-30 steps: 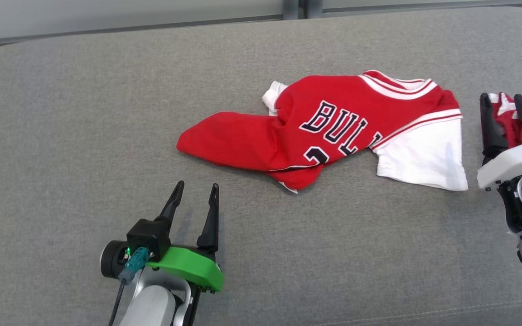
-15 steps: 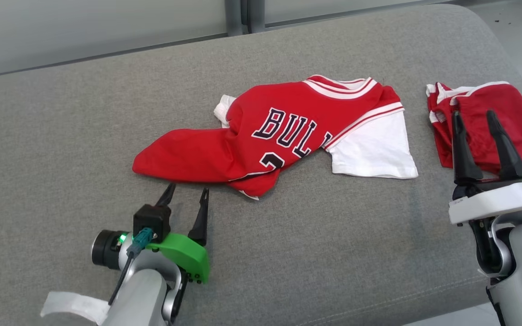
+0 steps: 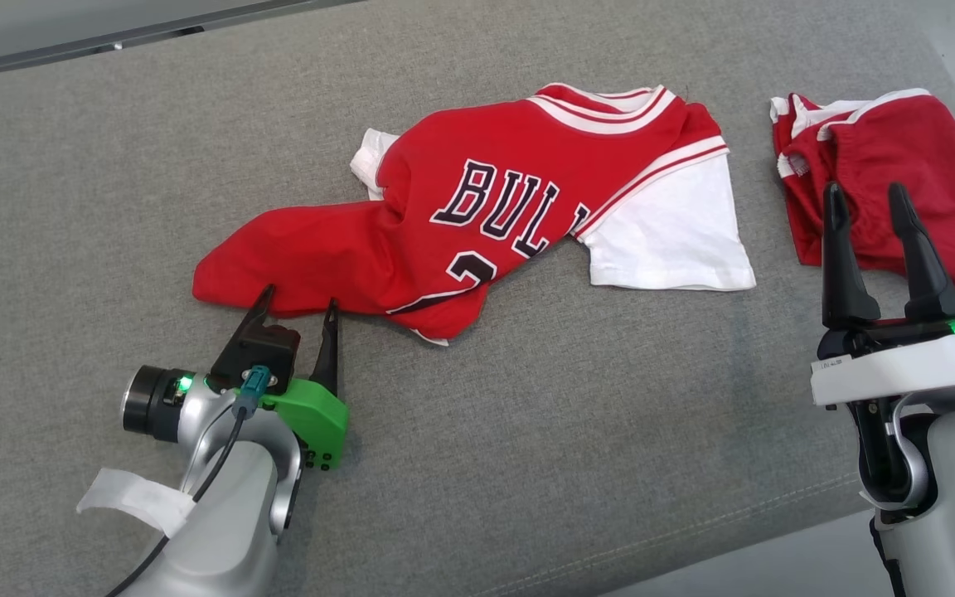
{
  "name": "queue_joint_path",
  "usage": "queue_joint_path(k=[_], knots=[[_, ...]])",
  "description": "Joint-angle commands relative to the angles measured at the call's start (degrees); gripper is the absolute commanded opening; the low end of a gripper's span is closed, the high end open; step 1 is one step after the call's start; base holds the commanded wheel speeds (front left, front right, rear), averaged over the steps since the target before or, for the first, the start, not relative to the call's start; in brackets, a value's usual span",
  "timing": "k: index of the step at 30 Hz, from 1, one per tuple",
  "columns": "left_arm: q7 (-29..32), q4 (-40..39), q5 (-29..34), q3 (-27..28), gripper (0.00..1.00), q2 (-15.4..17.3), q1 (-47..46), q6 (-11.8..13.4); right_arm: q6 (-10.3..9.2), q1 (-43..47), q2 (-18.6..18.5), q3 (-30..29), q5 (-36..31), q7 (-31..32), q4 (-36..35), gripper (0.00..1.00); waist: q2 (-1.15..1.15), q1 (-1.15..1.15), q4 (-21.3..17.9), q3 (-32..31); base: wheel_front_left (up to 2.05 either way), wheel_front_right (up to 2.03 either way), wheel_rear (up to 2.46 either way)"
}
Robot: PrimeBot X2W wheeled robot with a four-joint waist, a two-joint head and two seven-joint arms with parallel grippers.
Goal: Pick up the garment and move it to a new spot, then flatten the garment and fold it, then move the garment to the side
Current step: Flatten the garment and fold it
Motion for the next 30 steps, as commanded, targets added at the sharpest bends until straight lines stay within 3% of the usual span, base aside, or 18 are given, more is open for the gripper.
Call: queue_joint_path(k=[1, 6, 7, 8, 9, 11, 14, 15, 30], knots=[[0.0, 0.3, 0.3, 0.1, 1.0, 0.3, -0.9, 0.4, 0.02, 0.4, 0.4, 0.0, -0.3, 0.3, -0.4, 1.0, 0.0, 0.0, -0.4, 0.8, 0.0, 0.0, 0.0], [0.0, 2.1, -0.8, 1.1, 1.0, -0.6, -1.7, -0.5, 0.02, -0.3, 1.0, 0.6, -0.2, 0.7, -0.8, 1.0, 0.0, 0.0, -0.1, 1.3, 0.0, 0.0, 0.0], [0.0, 2.7, -1.2, 1.3, 0.85, -0.9, -2.0, -0.7, 0.02, -0.5, 1.0, 0.8, 0.0, 0.7, -0.9, 1.0, 0.0, 0.0, -0.1, 1.3, 0.0, 0.0, 0.0], [0.0, 3.5, -1.5, 1.5, 0.59, -1.1, -2.2, -1.0, 0.02, -0.6, 1.0, 0.9, 0.1, 0.8, -0.9, 1.0, 0.0, 0.0, -0.2, 1.3, 0.0, 0.0, 0.0], [0.0, 4.4, -1.8, 1.7, 0.42, -1.3, -2.4, -1.2, 0.02, -0.7, 1.1, 1.0, 0.2, 0.7, -1.0, 1.0, 0.0, 0.0, -0.2, 1.3, 0.0, 0.0, 0.0], [0.0, 5.5, -2.2, 2.0, 0.25, -1.6, -3.3, -1.4, 0.02, -0.9, 0.9, 1.1, 0.3, 0.7, -1.1, 1.0, 0.0, 0.0, -0.3, 1.4, 0.0, 0.0, 0.0], [0.0, 5.9, -2.7, 2.6, 0.1, -1.8, -4.3, -1.6, 0.02, -0.8, 0.8, 1.1, 0.3, 0.5, -1.1, 1.0, 0.0, 0.0, -0.5, 1.3, 0.0, 0.0, 0.0], [0.0, 5.3, -2.9, 2.9, 0.0, -1.9, -4.5, -1.7, 0.02, -0.8, 0.8, 1.1, 0.3, 0.5, -1.1, 1.0, 0.0, 0.0, -0.5, 1.3, 0.0, 0.0, 0.0], [0.0, -14.1, -0.8, 7.3, 0.0, -2.1, -0.5, -2.9, 0.02, 1.8, 0.9, -0.8, 0.0, 0.0, -0.4, 1.0, 0.0, 0.0, 2.3, -2.2, 0.0, 0.0, 0.0]])
